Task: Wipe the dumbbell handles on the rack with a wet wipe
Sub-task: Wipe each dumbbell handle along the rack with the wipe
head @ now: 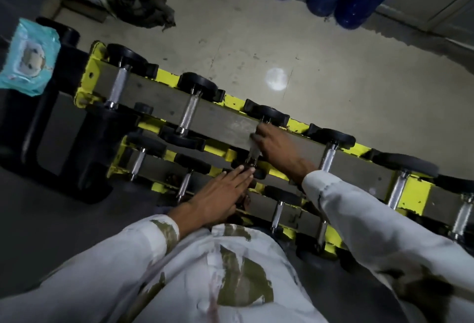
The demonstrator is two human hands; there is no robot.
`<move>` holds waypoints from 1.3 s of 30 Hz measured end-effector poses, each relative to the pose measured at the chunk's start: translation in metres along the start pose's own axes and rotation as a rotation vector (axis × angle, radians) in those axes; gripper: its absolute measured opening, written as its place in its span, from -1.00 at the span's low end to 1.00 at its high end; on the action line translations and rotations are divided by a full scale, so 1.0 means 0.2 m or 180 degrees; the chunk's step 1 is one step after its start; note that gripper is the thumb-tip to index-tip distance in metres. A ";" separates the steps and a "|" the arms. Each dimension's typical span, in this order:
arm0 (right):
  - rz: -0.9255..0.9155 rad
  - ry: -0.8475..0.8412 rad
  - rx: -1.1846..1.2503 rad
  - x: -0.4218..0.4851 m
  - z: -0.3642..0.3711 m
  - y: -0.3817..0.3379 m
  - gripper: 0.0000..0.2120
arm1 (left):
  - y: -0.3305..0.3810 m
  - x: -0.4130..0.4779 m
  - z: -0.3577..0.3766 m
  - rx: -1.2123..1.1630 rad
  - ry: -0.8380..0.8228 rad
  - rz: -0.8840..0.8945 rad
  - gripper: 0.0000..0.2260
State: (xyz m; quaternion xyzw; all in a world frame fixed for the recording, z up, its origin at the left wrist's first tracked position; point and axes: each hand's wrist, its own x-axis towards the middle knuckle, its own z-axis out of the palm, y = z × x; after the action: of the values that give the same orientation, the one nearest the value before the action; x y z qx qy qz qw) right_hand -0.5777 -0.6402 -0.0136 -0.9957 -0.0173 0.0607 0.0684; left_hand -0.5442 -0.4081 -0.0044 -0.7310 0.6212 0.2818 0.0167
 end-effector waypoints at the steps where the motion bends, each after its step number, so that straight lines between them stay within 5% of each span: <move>1: -0.0446 -0.0201 0.0086 -0.03 0.02 -0.05 -0.76 | 0.03 0.00 0.00 -0.0078 0.0016 -0.0107 -0.20; 3: -0.1084 -0.0586 0.0020 -0.05 0.00 -0.08 -0.80 | 0.09 -0.01 0.00 -0.0184 0.0034 -0.0287 -0.21; 8: -0.0177 -0.0237 -0.0264 0.13 -0.14 0.10 -0.88 | 0.14 -0.01 -0.02 -0.0237 0.0001 -0.0475 -0.20; 13: -0.0659 -0.0543 0.0262 -0.07 -0.05 -0.12 -0.88 | 0.13 -0.01 -0.02 -0.0241 -0.0037 -0.0481 -0.21; 26: 0.1976 0.0539 0.1394 -0.24 0.10 -0.26 -0.92 | 0.09 -0.01 -0.08 -0.0357 -0.0168 -0.0333 -0.22; 32: 0.2898 0.1650 0.2167 0.02 0.09 -0.14 -0.90 | 0.06 -0.02 -0.09 -0.0314 -0.0268 -0.0193 -0.19; 39: 0.2898 0.1565 0.2562 -0.13 0.18 -0.29 -0.91 | 0.01 -0.01 -0.11 -0.0311 -0.0348 -0.0091 -0.19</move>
State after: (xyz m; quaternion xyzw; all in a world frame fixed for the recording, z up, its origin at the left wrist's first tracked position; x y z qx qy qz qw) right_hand -0.6096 -0.5794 -0.0376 -0.7849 0.4461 -0.1440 0.4051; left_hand -0.5381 -0.4141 0.0154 -0.7233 0.5944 0.3510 0.0189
